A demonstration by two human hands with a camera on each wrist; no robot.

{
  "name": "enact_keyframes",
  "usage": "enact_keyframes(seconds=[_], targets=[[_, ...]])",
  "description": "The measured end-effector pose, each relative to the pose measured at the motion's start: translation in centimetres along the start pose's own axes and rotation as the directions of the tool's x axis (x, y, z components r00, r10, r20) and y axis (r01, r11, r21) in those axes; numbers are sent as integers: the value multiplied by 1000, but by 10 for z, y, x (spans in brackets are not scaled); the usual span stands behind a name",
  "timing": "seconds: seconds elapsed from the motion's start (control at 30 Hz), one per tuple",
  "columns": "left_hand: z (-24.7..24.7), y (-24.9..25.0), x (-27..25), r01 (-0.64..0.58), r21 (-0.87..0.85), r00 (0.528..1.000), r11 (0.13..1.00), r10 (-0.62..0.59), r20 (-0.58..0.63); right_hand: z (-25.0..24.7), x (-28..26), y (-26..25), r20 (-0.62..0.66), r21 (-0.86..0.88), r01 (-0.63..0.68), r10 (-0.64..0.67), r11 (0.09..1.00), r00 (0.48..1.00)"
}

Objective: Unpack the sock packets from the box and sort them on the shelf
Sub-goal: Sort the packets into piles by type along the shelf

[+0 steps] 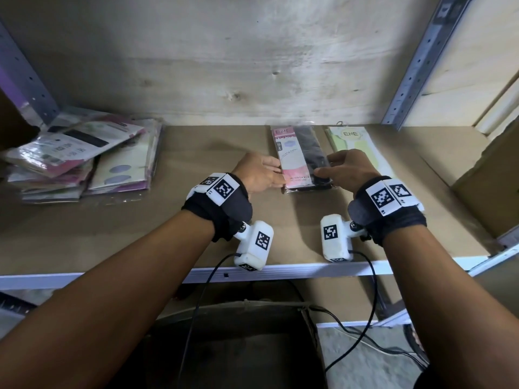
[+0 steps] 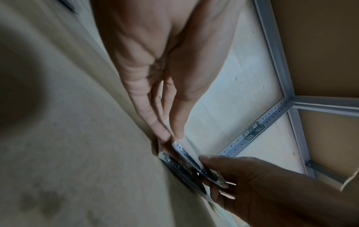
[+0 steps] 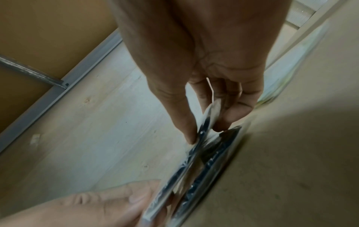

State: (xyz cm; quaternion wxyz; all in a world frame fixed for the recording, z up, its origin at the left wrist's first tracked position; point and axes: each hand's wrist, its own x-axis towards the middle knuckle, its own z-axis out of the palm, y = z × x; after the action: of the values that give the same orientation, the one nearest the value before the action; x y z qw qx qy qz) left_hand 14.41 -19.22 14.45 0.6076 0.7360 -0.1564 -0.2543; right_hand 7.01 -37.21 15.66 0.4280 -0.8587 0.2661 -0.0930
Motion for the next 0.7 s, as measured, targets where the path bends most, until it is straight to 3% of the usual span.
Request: enact_keyframes(seconds=[0.7], targets=[[1,-3,12,8,-1,999,1000,-8,41,-8,11,9,47,-154,-51,59,987,997]])
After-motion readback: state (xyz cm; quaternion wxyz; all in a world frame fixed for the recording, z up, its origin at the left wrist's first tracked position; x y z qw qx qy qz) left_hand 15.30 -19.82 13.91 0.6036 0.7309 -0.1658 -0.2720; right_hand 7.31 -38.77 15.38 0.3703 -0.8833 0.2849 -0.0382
